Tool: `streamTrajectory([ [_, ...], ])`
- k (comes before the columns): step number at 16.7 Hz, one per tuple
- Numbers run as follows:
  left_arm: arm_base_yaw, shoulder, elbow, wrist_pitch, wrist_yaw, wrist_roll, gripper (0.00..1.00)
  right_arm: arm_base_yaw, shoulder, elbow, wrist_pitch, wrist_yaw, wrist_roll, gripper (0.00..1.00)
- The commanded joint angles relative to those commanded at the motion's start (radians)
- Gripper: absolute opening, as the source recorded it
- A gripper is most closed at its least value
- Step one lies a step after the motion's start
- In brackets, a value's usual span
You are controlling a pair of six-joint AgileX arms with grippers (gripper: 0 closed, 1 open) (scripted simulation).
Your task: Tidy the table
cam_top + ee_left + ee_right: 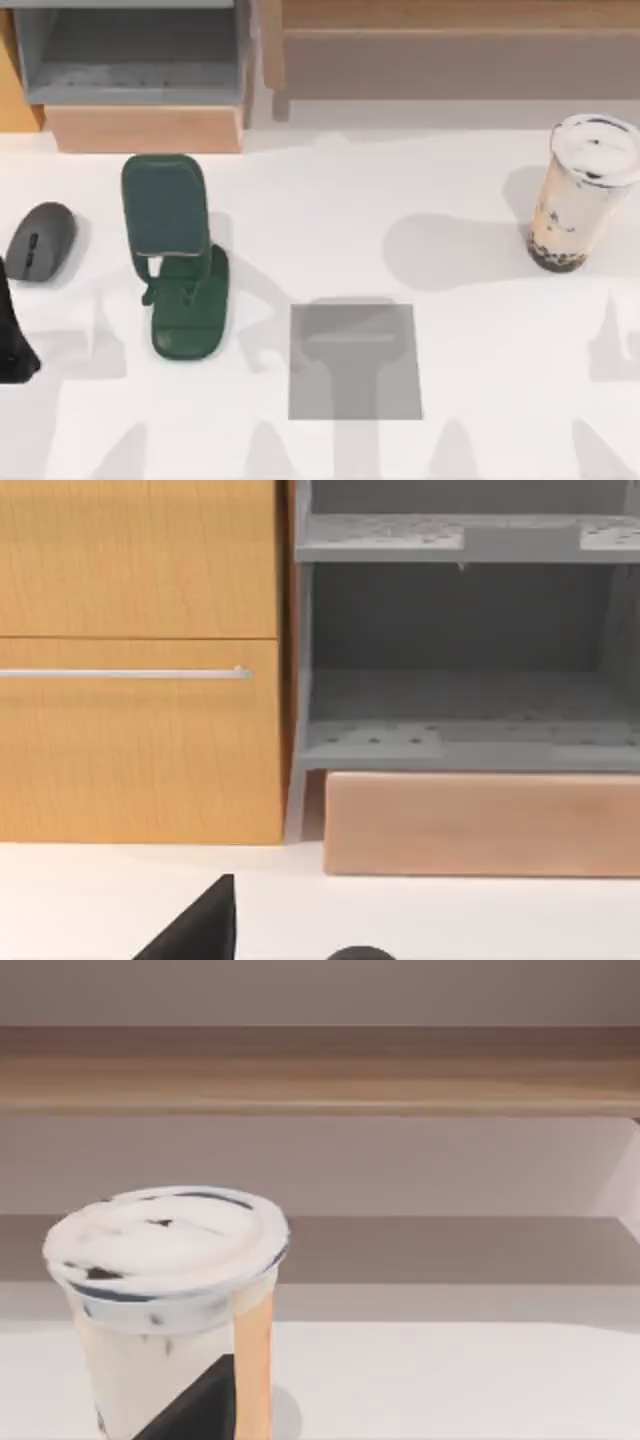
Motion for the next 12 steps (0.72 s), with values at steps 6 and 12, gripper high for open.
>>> streamTrajectory([
  [6,0.002,0.091,0.081,-0.059,-0.001,0.007,1.0,0.0,0.0,0.0,0.0,0.0,0.0,1.0],
  [12,0.005,0.44,0.364,-0.249,0.001,0.033,1.0,0.0,0.0,0.0,0.0,0.0,0.0,1.0],
])
